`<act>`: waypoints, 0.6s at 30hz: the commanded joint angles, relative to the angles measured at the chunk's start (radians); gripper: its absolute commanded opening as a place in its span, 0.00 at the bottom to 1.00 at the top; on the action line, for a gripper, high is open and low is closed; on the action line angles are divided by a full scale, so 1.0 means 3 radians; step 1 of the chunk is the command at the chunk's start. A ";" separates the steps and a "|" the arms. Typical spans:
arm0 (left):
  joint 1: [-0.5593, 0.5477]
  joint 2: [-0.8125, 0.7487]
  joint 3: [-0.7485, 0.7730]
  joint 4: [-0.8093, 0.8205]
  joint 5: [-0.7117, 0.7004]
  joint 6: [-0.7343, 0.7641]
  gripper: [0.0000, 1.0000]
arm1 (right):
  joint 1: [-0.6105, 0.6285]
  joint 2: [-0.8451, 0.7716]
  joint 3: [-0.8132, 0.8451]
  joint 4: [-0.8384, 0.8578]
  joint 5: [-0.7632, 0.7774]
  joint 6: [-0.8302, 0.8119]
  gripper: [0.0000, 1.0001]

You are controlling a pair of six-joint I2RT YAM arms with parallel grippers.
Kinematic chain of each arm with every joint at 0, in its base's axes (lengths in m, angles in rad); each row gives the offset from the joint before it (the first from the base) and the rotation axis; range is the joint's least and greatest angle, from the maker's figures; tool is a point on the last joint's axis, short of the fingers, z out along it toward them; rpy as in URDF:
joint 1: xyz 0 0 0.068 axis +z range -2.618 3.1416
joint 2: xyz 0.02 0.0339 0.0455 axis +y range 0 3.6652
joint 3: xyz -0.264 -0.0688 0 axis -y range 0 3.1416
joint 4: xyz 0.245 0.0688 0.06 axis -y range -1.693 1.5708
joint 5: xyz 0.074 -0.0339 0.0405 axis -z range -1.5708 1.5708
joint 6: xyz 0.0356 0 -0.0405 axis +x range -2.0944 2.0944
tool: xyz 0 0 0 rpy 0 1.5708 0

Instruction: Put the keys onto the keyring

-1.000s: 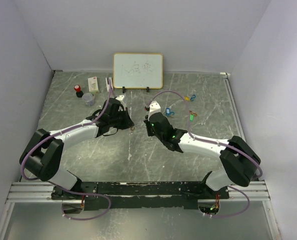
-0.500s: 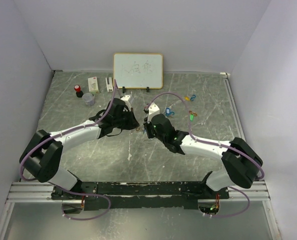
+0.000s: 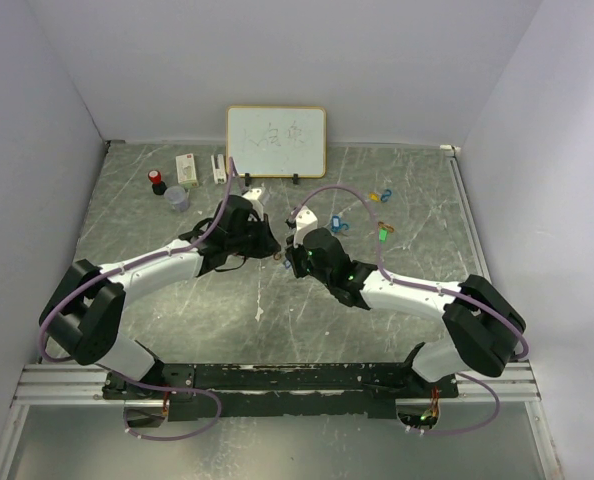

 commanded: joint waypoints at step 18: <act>-0.0096 0.0068 0.0148 0.0063 0.0010 0.0050 0.07 | -0.0005 -0.0135 0.0000 0.0143 -0.0061 -0.0074 0.00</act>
